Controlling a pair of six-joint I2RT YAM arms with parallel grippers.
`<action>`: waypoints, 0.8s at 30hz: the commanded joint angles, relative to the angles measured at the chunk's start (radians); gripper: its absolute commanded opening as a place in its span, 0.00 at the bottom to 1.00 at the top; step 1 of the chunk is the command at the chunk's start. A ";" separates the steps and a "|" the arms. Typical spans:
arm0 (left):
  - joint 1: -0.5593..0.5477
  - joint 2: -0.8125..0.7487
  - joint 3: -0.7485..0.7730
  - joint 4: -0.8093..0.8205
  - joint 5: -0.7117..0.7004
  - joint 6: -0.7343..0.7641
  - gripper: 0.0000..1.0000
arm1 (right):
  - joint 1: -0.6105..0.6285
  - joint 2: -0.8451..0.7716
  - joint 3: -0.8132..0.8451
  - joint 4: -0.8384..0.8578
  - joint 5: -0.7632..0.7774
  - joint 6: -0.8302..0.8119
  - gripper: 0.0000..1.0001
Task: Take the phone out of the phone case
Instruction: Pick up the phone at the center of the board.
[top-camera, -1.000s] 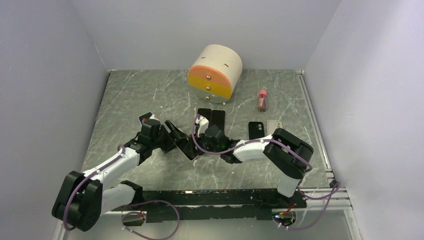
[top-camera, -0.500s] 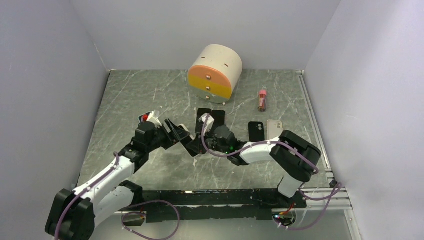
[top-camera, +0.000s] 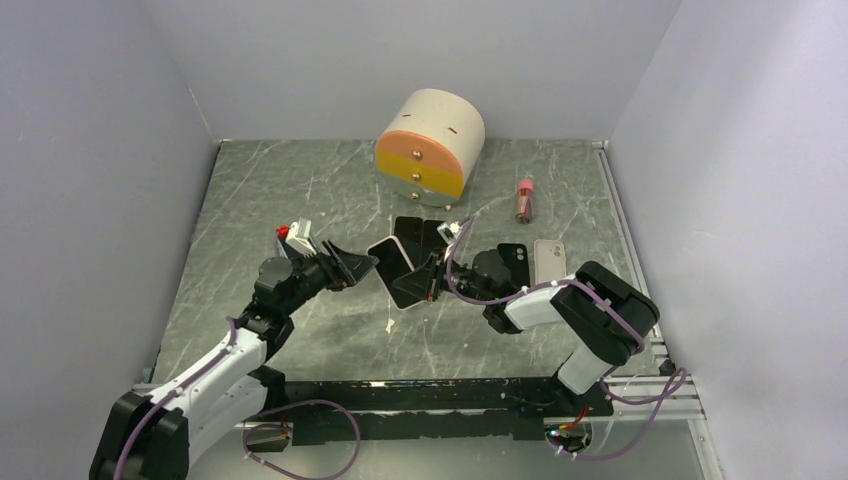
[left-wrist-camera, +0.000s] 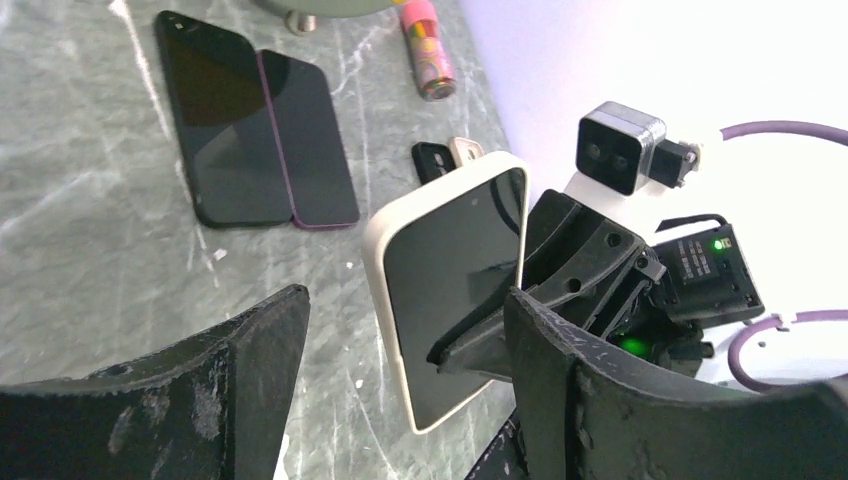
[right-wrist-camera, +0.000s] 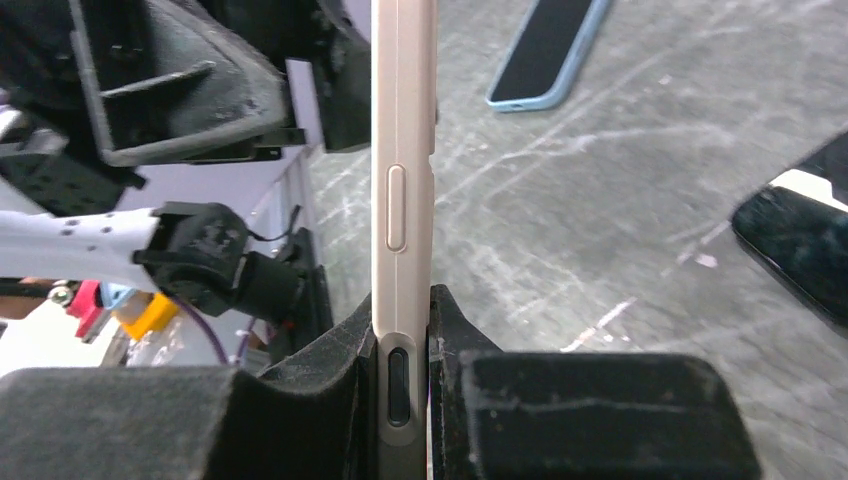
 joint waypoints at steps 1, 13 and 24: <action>0.008 0.050 -0.013 0.238 0.106 0.002 0.75 | -0.004 -0.072 0.017 0.222 -0.087 0.059 0.00; 0.010 0.266 -0.035 0.720 0.318 -0.098 0.58 | -0.003 -0.101 0.050 0.230 -0.199 0.090 0.00; 0.009 0.501 -0.027 1.113 0.430 -0.233 0.11 | -0.004 -0.118 0.071 0.190 -0.218 0.069 0.02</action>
